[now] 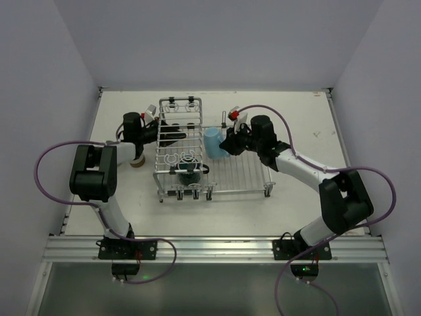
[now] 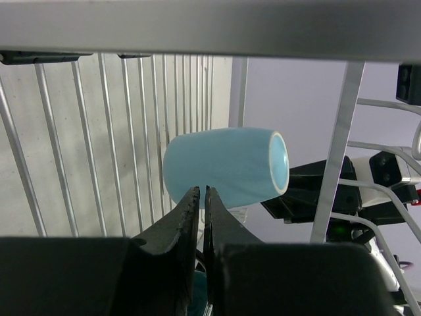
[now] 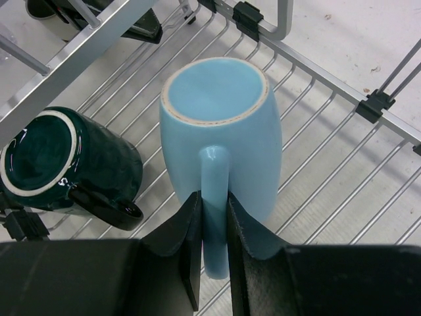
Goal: Unload the cups from the dish rack
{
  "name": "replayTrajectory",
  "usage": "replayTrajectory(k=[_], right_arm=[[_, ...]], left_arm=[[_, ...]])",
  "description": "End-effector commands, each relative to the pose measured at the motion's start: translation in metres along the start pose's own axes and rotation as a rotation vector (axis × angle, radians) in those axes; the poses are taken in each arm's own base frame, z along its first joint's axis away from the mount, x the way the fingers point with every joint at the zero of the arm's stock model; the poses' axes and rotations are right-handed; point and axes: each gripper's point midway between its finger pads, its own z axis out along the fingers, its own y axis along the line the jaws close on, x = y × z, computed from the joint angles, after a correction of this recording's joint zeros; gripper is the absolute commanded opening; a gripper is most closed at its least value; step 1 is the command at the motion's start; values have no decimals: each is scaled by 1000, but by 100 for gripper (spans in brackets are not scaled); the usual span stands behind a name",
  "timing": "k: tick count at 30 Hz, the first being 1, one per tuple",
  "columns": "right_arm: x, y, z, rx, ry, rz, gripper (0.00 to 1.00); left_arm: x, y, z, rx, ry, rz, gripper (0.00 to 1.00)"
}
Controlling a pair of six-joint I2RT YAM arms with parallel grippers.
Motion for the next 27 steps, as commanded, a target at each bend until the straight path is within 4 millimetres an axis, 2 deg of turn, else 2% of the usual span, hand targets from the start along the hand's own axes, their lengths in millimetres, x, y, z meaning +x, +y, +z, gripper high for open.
replayTrajectory(k=[1, 7, 16, 25, 27], right_arm=[[-47, 1, -5, 11, -149, -52, 0], [-30, -8, 6, 33, -126, -49, 0], [-45, -7, -7, 65, -185, -15, 0], [-75, -5, -34, 132, -245, 62, 0], [-77, -5, -40, 145, -231, 80, 0]], left_arm=[[0, -10, -5, 34, 4, 42, 10], [1, -10, -5, 39, 8, 40, 10], [-1, -13, -7, 28, -10, 57, 9], [-13, -8, -23, -103, -77, 88, 8], [-14, -4, -28, -123, -91, 79, 8]])
